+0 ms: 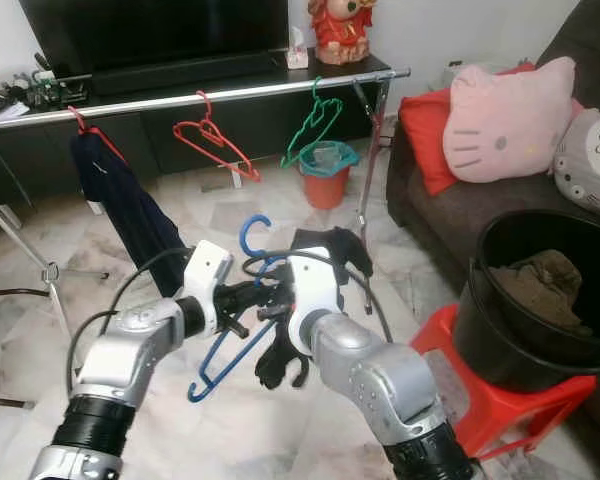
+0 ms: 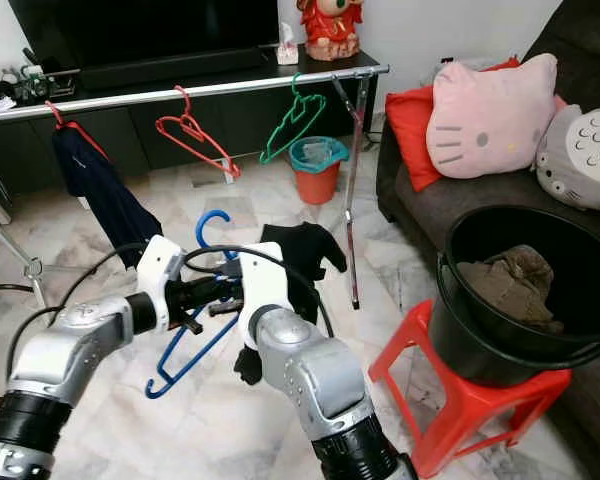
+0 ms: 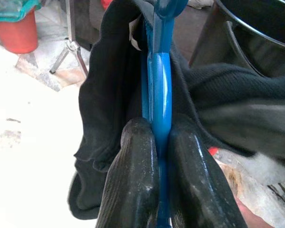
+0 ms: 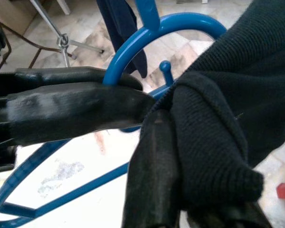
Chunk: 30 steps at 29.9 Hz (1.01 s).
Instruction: Hang hanger
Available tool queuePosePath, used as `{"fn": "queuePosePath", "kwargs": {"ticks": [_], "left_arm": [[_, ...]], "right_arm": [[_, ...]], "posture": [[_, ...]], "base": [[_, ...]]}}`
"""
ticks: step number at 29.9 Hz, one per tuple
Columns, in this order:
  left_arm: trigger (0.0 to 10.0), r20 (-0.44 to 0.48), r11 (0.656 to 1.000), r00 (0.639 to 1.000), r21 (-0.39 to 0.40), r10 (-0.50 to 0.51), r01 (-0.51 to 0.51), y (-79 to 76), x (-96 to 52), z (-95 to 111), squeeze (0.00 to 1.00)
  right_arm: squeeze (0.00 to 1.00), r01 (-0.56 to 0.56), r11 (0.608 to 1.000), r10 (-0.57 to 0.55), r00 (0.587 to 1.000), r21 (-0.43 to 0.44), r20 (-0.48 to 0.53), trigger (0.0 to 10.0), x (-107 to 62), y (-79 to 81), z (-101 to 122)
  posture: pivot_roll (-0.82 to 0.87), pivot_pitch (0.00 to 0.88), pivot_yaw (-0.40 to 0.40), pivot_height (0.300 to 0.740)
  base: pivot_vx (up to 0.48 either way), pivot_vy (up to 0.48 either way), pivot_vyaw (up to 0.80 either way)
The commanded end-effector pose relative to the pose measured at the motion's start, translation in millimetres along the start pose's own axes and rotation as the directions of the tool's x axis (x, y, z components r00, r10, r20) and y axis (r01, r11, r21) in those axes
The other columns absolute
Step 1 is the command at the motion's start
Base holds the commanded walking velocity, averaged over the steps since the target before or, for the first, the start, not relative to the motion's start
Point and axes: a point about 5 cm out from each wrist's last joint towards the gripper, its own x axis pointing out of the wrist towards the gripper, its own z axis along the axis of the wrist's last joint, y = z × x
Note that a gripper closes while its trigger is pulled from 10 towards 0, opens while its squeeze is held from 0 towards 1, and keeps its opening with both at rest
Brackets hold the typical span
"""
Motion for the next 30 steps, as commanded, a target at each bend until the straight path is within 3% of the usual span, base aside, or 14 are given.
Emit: {"fn": "queuePosePath", "kwargs": {"ticks": [1,5,9,11,15,21,25,30], "left_arm": [[10.0,0.024,0.995,0.995,0.013,-0.097,0.096,-14.2,5.4,6,0.0],[10.0,0.019,0.997,0.997,0.01,-0.074,0.073,-9.1,0.4,5,0.0],[10.0,-0.001,0.986,0.986,0.013,-0.166,0.166,-16.9,-6.9,2,0.0],[10.0,-0.016,0.977,0.977,0.016,-0.213,0.213,-21.3,-12.0,1,0.0],[10.0,-0.028,0.974,0.974,0.022,-0.224,0.225,-21.6,-15.2,1,0.0],[10.0,-0.031,0.969,0.969,0.019,-0.245,0.246,-25.6,-14.1,0,0.0],[10.0,-0.036,0.991,0.991,0.031,-0.128,0.129,-13.7,-9.6,0,0.0],[10.0,-0.016,0.993,0.993,0.023,-0.118,0.118,-12.2,-8.3,4,0.0]], "right_arm": [[0.0,-0.023,1.0,0.024,0.997,-0.014,0.068,10.0,-2.2,9.4,16],[0.0,0.064,0.997,-0.067,0.996,0.049,0.064,10.0,0.2,-9.5,15],[0.0,0.112,0.993,-0.114,0.989,0.025,0.096,10.0,2.5,-21.2,18],[0.0,0.212,0.977,-0.207,0.97,-0.023,0.125,10.0,4.9,-41.1,25],[0.0,0.26,0.965,-0.25,0.956,-0.044,0.156,10.0,6.2,-56.5,36],[0.0,0.172,0.975,-0.151,0.977,-0.139,0.152,10.0,10.2,-47.3,37],[0.0,0.122,0.984,-0.103,0.984,-0.129,0.145,10.0,10.5,-31.6,34],[0.0,0.038,0.991,-0.021,0.991,-0.13,0.131,10.0,10.9,-11.9,28]], "posture": [[0.0,0.0,0.05,0.74],[0.0,0.0,0.049,0.74],[0.0,0.0,0.048,0.74],[0.0,0.0,0.048,0.74],[0.0,0.0,0.048,0.74],[0.01,0.0,0.048,0.74],[0.01,0.0,0.051,0.74],[0.01,0.0,0.051,0.74]], "base": [[0.0,0.0,0.0],[0.0,0.0,0.0],[0.0,0.0,0.0],[0.0,0.0,0.0],[0.0,0.0,0.0],[0.0,0.0,0.0],[0.0,0.0,0.0],[0.0,0.0,0.0]]}}
